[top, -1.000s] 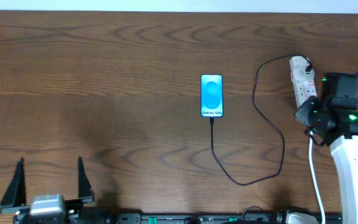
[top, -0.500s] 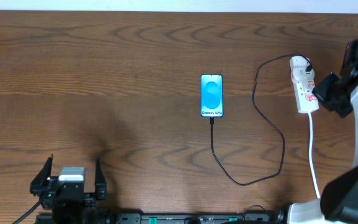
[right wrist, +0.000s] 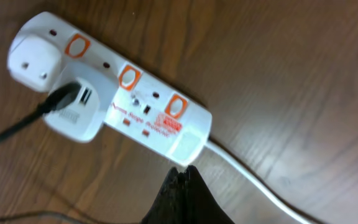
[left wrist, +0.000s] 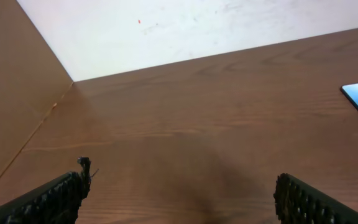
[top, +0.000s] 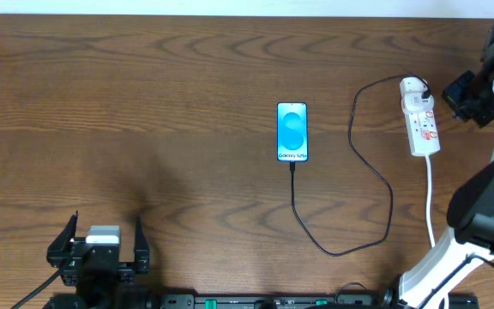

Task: Plug charger to phone and switch on socket

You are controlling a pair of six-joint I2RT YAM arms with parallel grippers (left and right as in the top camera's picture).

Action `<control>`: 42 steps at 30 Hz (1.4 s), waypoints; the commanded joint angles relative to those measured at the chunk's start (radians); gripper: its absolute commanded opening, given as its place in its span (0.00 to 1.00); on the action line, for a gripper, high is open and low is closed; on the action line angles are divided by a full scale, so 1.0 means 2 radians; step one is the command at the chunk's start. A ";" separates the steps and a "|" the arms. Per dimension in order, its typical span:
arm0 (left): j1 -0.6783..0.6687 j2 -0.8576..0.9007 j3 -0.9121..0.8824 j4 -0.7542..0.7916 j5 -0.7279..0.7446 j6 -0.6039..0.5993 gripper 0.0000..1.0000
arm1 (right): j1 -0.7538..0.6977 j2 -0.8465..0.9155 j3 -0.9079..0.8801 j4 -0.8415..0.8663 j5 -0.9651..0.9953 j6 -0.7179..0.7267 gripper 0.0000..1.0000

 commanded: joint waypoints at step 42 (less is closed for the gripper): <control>0.002 -0.002 0.000 0.000 0.006 -0.008 0.98 | -0.003 0.126 0.020 0.111 -0.051 0.005 0.01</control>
